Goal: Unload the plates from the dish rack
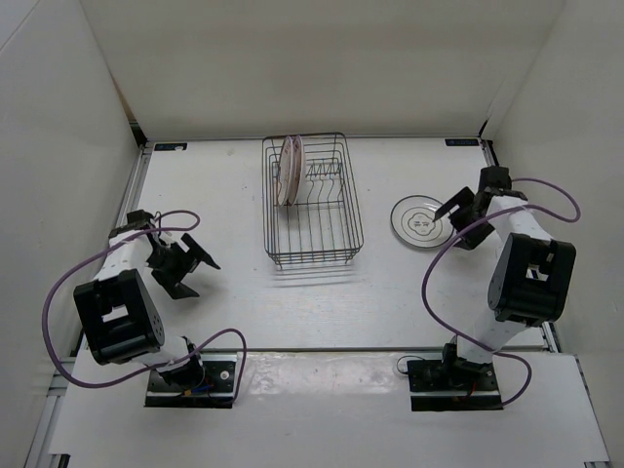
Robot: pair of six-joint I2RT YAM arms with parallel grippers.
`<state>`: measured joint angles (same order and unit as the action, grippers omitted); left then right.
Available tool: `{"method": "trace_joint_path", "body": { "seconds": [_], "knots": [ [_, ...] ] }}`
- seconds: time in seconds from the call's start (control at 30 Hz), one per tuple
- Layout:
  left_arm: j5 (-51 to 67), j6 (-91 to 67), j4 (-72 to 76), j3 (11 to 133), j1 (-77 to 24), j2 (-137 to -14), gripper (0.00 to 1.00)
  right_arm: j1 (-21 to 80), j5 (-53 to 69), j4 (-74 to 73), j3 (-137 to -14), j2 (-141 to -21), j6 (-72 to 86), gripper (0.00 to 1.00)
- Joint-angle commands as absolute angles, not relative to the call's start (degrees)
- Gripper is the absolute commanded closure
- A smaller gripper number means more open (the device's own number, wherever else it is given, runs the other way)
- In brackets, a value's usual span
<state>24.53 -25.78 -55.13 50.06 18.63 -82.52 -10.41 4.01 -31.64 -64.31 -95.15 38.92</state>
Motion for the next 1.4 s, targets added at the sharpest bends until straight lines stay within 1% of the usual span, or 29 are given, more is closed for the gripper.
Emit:
{"method": "trace_joint_path", "body": {
  "seconds": [0.0,0.17,0.2,0.33,0.4,0.43,0.5,0.57,0.6,0.63,0.7,0.87,1.03,1.13,1.27,1.37],
  "knots": [
    [24.43,-26.01,-54.05,49.75,18.63,-79.8,0.0,-10.28,1.76,-38.48,-70.21,-94.66,36.13,0.11],
    [24.7,-26.54,-53.53,49.92,18.72,-79.81,0.0,-10.37,1.23,-43.06,-74.53,-91.42,35.95,0.1],
    [24.7,-26.63,-53.26,49.92,18.63,-79.89,0.0,-10.28,1.32,-44.11,-76.97,-90.88,37.17,0.1],
    [24.78,-26.28,-51.86,48.87,18.55,-78.84,0.0,-9.58,2.28,-51.04,-82.17,-85.1,38.58,0.1],
    [25.75,-25.75,-50.72,48.17,18.55,-78.14,0.0,-9.41,4.12,-52.73,-85.06,-83.85,37.01,0.1],
    [25.84,-25.58,-49.76,47.47,18.54,-78.13,0.0,-9.4,4.74,-57.52,-86.64,-81.85,36.39,0.1],
    [25.75,-24.79,-49.31,47.64,18.72,-77.96,0.0,-9.49,7.63,-61.24,-88.06,-80.69,33.07,0.1],
    [25.75,-23.3,-49.75,49.39,18.54,-78.13,0.0,-9.14,10.7,-64.94,-86.41,-75.79,30.08,0.1],
    [25.66,-23.12,-49.49,50.26,18.63,-78.4,0.0,-9.31,12.81,-64.6,-82.74,-71.93,29.19,0.1],
    [26.1,-22.85,-49.13,51.06,18.63,-78.4,0.0,-9.4,13.79,-63.56,-81.75,-67.98,27.87,0.1],
    [28.73,-21.54,-47.2,51.59,18.46,-78.66,0.0,-9.05,15.9,-62.23,-79.47,-62.35,26.03,0.1],
    [39.09,-21.36,-36.86,52.64,18.37,-77.96,0.0,-9.05,15.2,-64.42,-79.11,-55.13,24.43,0.1],
    [42.36,-26.62,-34.8,55.45,18.02,-74.02,0.0,-8.61,15.03,-64.94,-73.06,-52.12,24.43,0.1],
    [40.35,-25.85,-39.36,56.42,17.84,-71.46,0.0,-8.26,13.98,-64.6,-69.1,-50.8,26.28,0.1],
    [36.74,-23.47,-44.38,55.73,17.93,-68.82,0.0,-7.12,14.24,-63.81,-69.16,-51.77,26.98,0.1],
    [33.14,-26.18,-45.18,55.2,17.84,-68.12,0.0,-5.28,13.45,-63.11,-72.14,-54.92,26.89,0.1]
  ]
}}
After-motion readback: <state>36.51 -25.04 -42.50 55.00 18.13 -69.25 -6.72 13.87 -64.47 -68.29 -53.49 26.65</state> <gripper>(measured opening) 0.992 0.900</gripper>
